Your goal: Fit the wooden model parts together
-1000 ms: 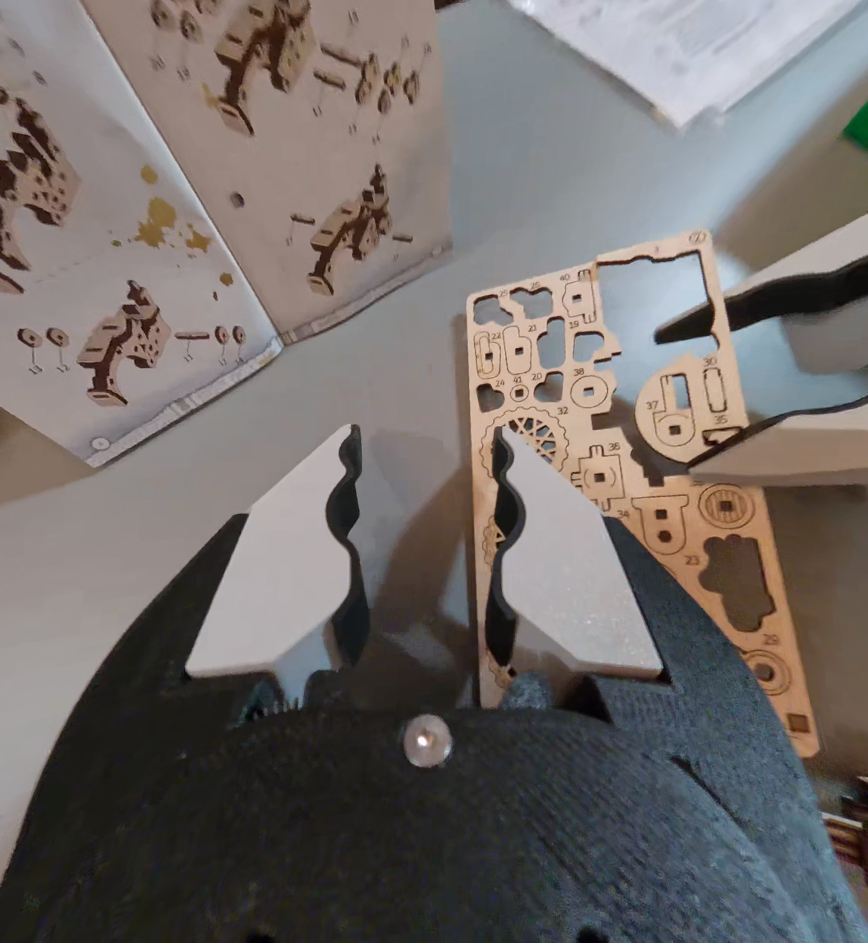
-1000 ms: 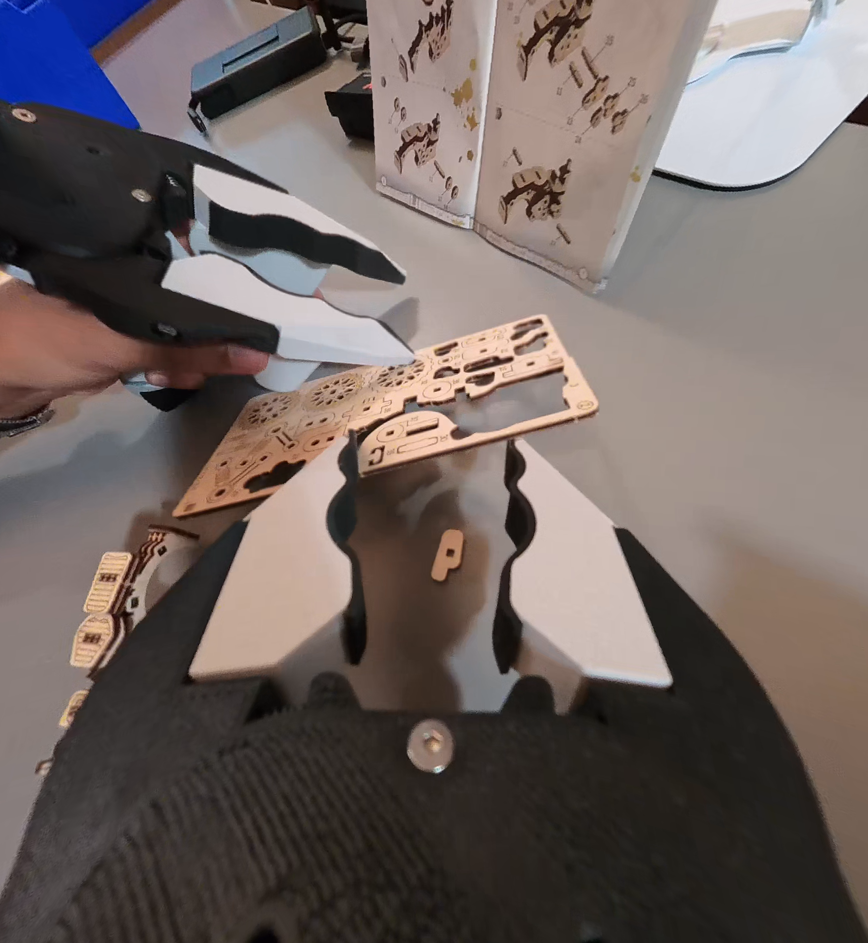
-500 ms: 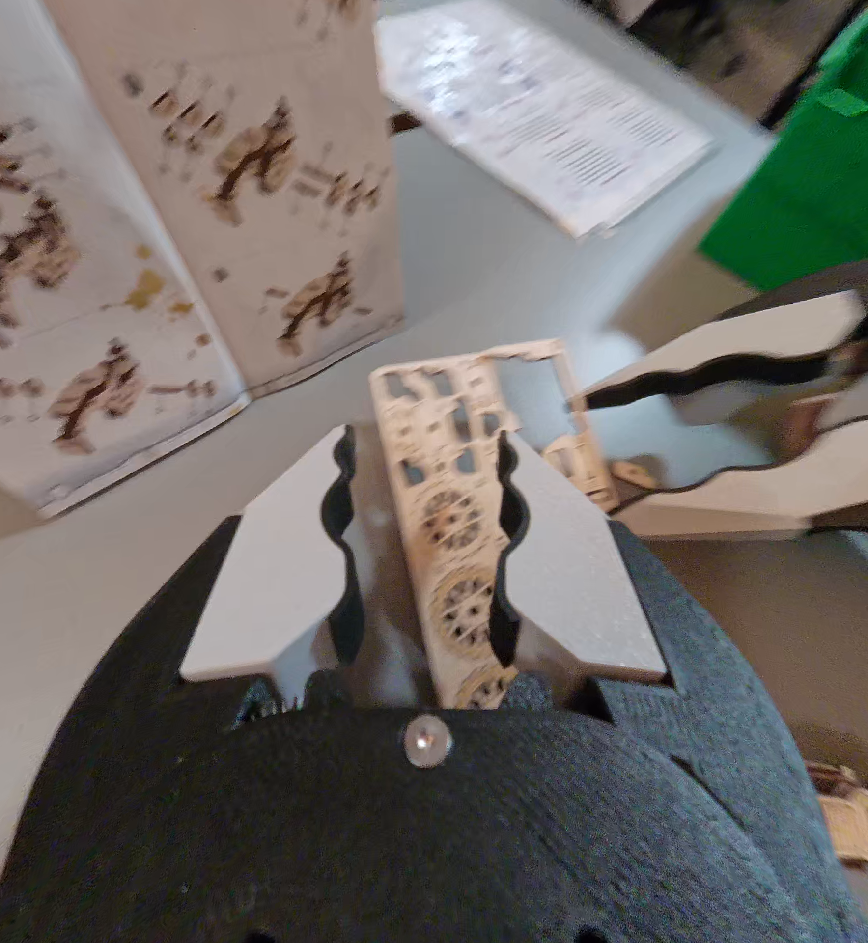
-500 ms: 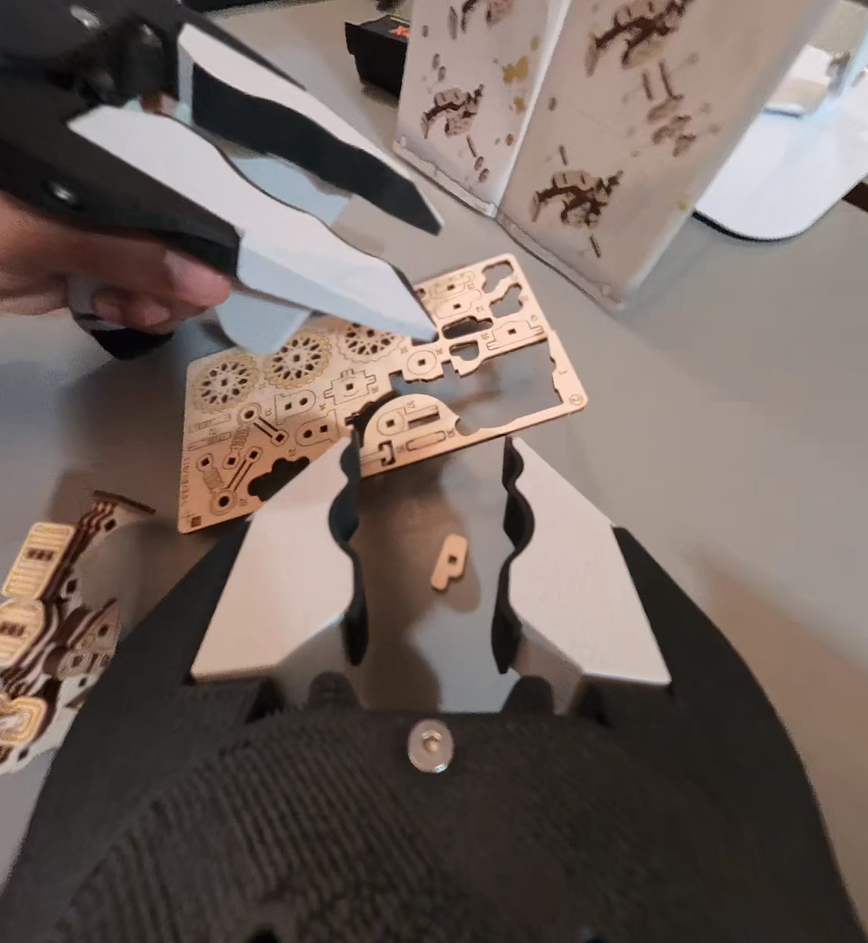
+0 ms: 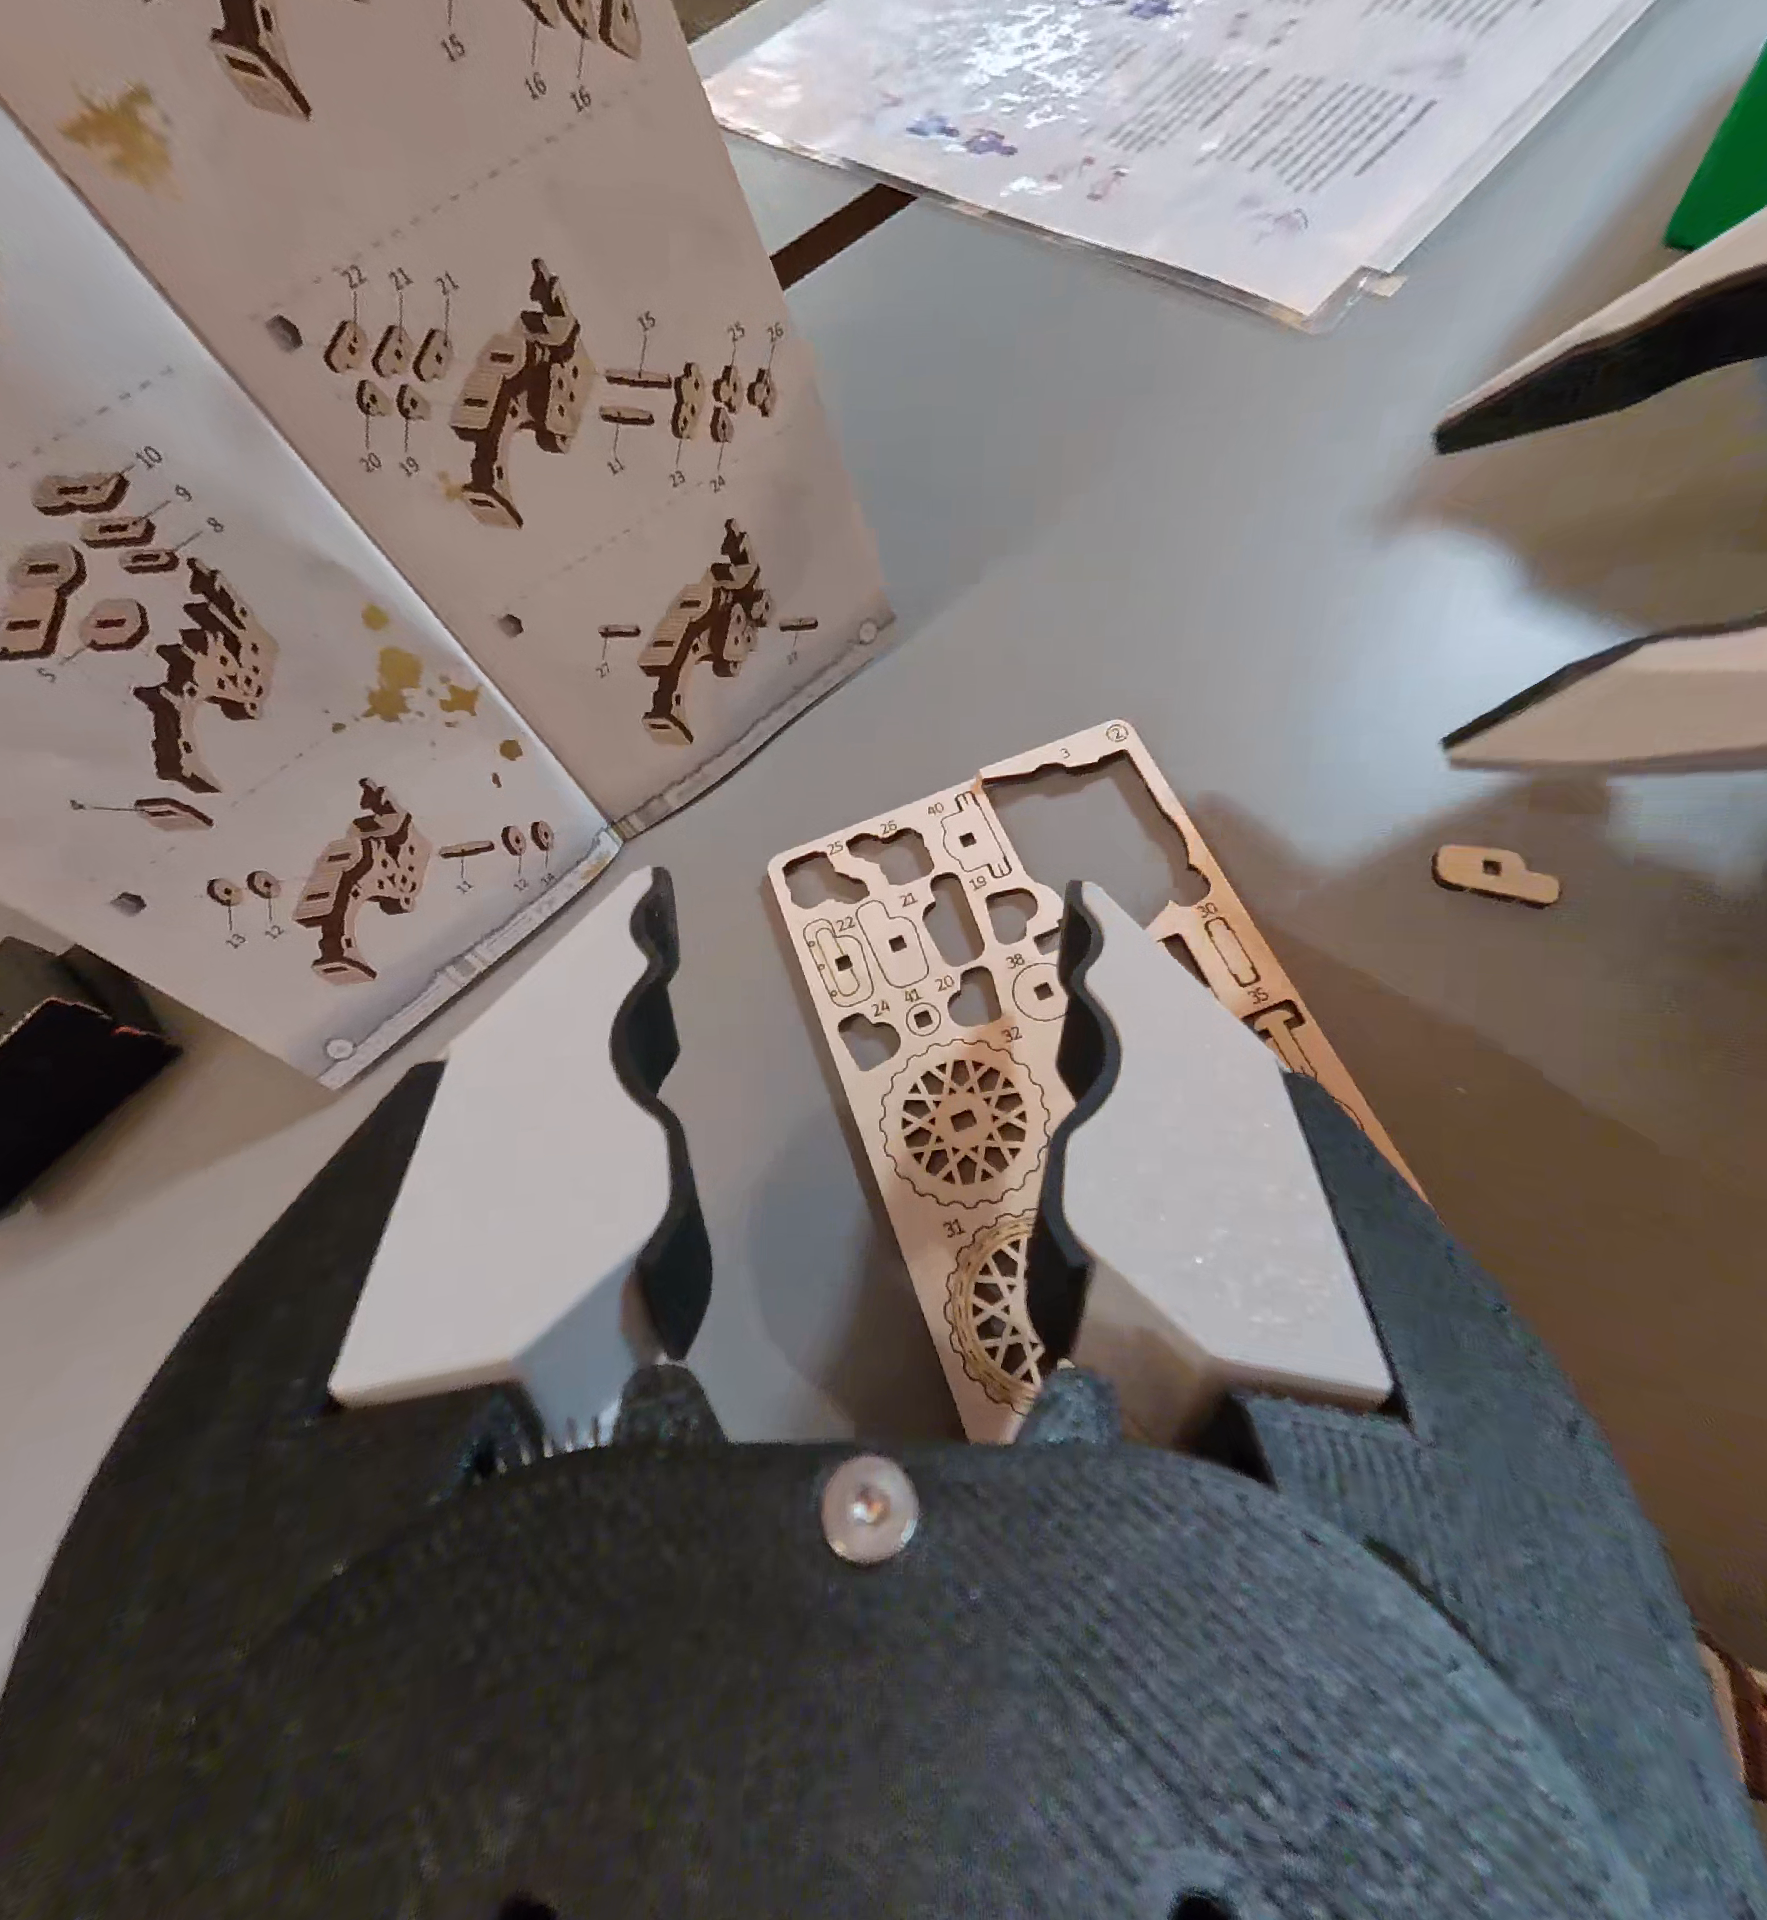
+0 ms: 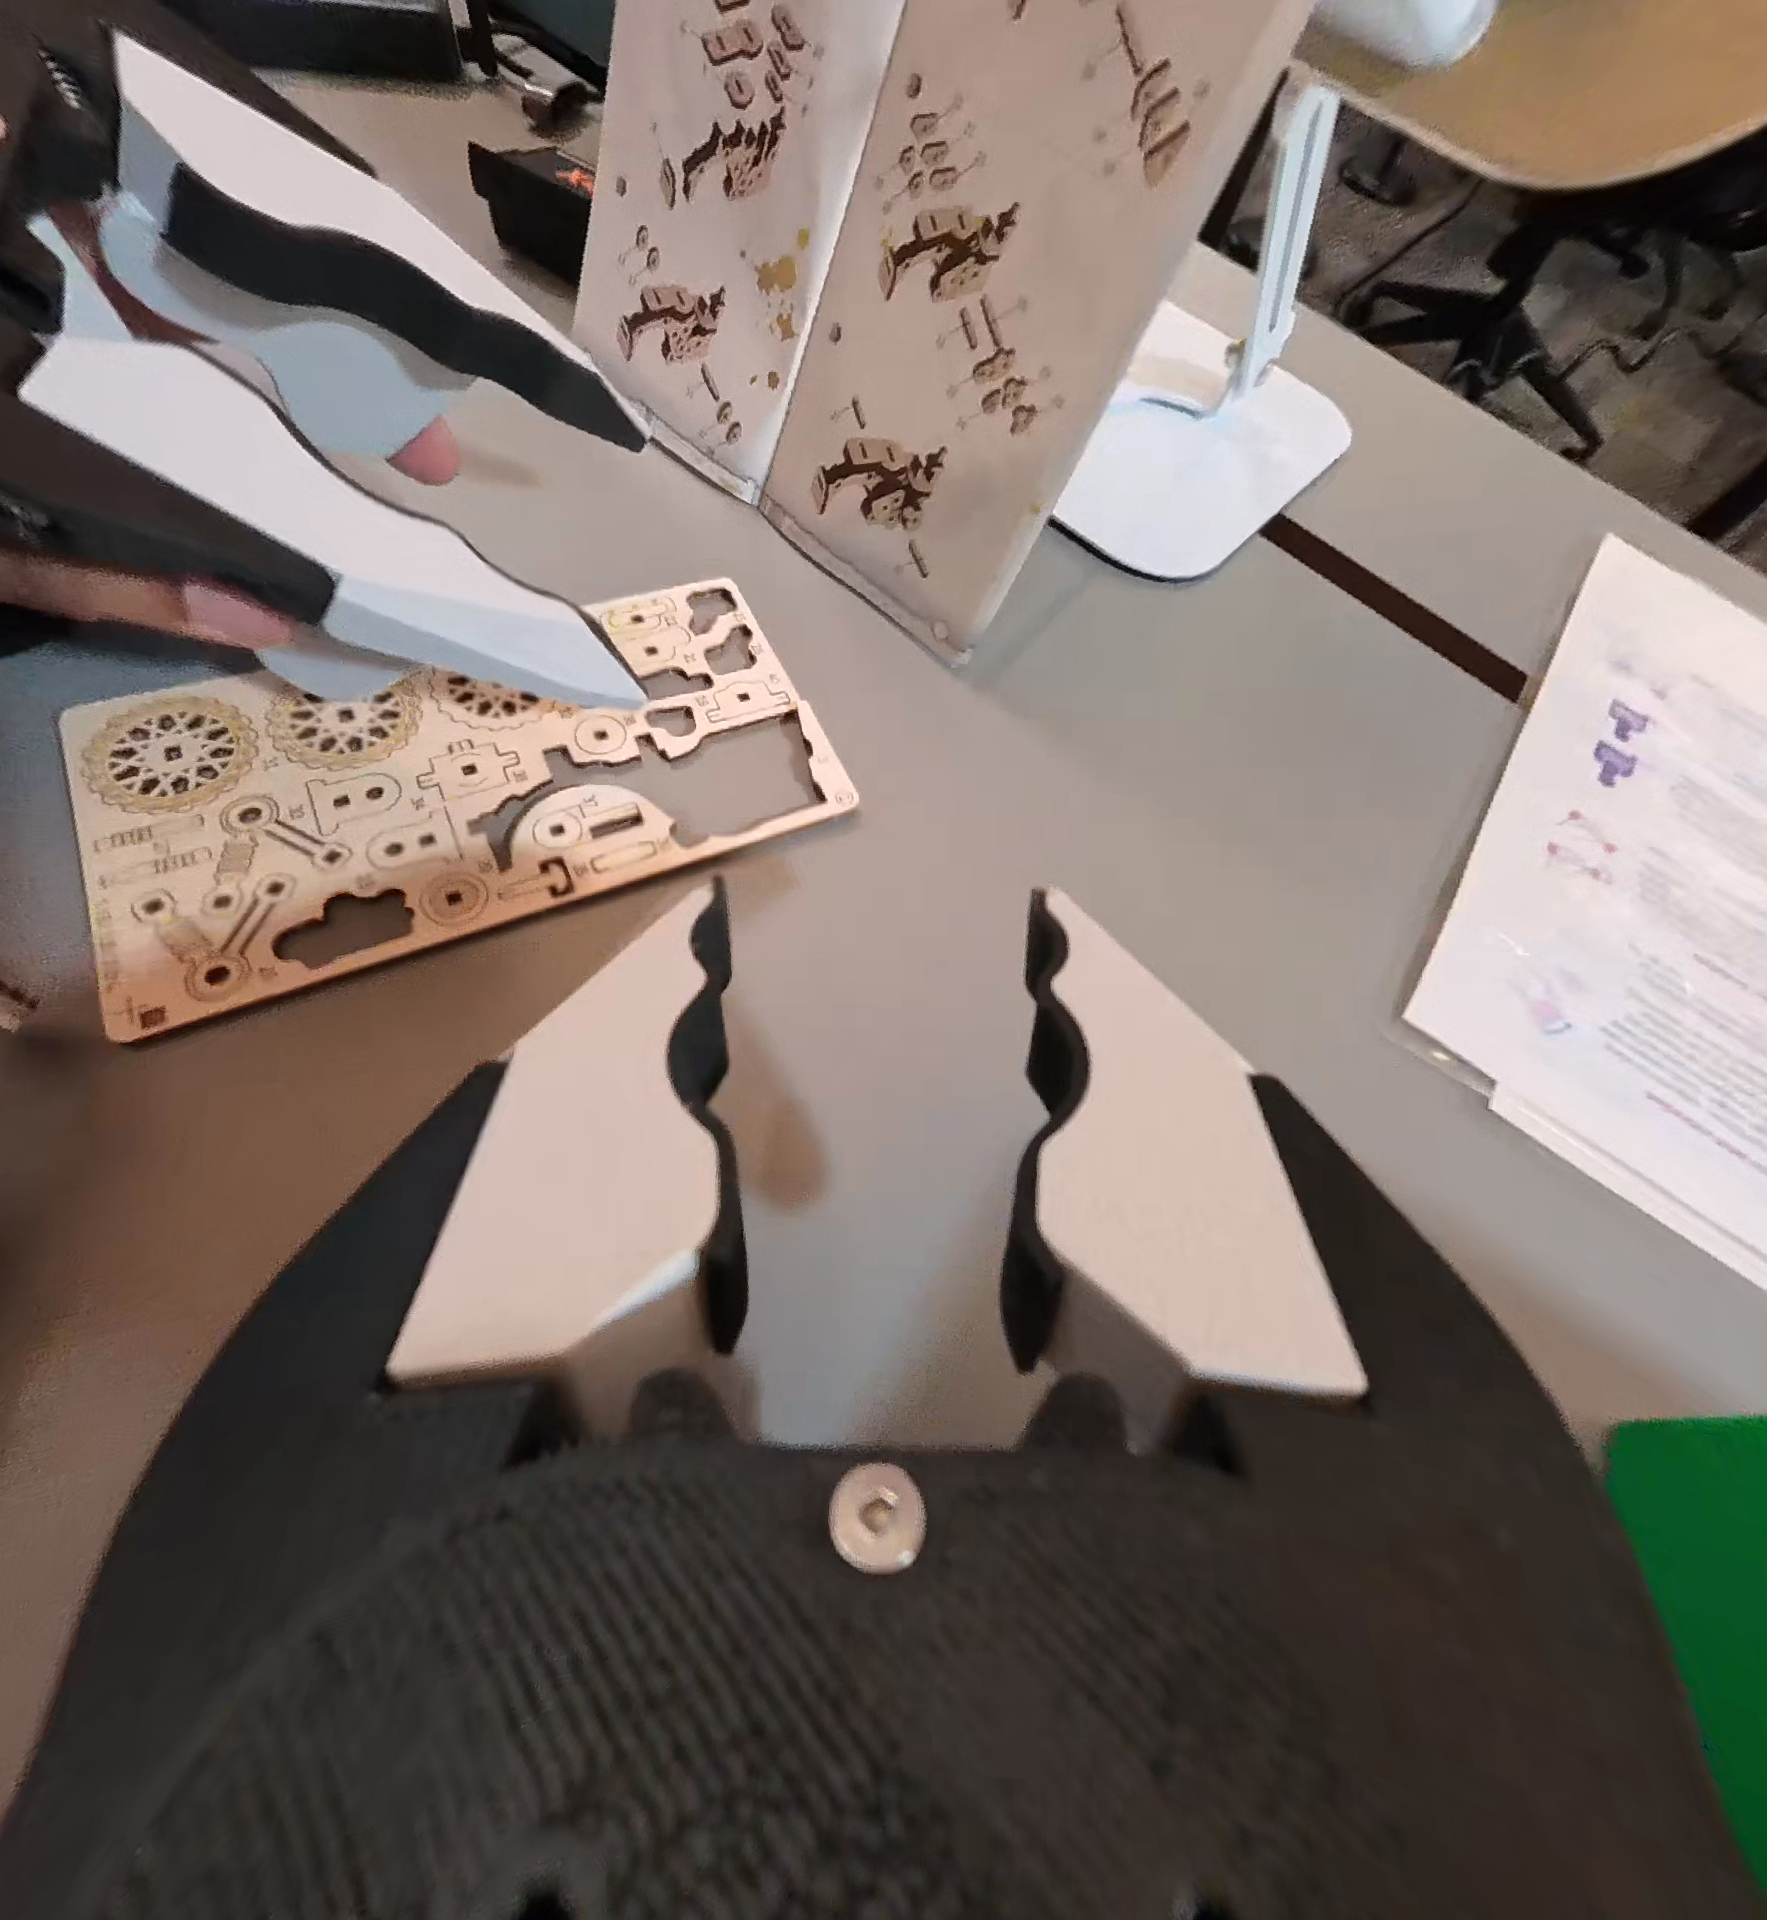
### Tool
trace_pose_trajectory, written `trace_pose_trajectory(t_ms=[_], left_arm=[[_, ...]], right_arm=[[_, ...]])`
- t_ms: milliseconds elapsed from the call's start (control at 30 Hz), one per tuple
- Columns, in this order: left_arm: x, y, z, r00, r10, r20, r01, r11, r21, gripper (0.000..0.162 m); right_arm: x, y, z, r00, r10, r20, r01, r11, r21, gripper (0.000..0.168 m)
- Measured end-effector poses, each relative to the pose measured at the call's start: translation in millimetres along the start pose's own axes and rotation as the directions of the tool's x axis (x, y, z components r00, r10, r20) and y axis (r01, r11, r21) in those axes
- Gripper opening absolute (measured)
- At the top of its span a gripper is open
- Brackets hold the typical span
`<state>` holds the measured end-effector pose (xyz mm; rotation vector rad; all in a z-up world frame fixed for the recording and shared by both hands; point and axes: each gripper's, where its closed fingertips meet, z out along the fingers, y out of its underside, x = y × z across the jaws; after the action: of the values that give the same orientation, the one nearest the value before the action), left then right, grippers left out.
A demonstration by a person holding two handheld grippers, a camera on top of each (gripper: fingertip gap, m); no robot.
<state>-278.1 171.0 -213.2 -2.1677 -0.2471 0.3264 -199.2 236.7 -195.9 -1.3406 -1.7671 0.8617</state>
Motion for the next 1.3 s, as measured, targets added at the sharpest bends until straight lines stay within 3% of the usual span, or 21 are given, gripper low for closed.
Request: trace_pose_trajectory(t_ms=[167,333,833,1300], left_arm=[[-2.1,1.5,0.8,0.999,-0.046,-0.024,0.046,0.999,-0.01,0.072],[-5.9,1.9,1.0,0.995,-0.094,-0.035,0.094,0.995,-0.013,0.071],[-5.3,4.9,3.9,0.994,-0.098,-0.042,0.096,0.995,-0.039,0.066],[-8.2,5.8,4.8,0.99,-0.134,-0.049,0.132,0.99,-0.046,0.064]], right_arm=[[-6.0,16.4,0.3,0.996,-0.036,0.084,0.038,0.999,-0.023,0.042],[-12.3,9.4,-8.0,0.985,-0.158,0.073,0.156,0.987,0.03,0.015],[-16.4,19.1,-2.1,0.984,-0.125,0.13,0.127,0.992,-0.009,0.022],[-14.2,19.8,-0.8,0.986,-0.083,0.145,0.087,0.996,-0.02,0.018]])
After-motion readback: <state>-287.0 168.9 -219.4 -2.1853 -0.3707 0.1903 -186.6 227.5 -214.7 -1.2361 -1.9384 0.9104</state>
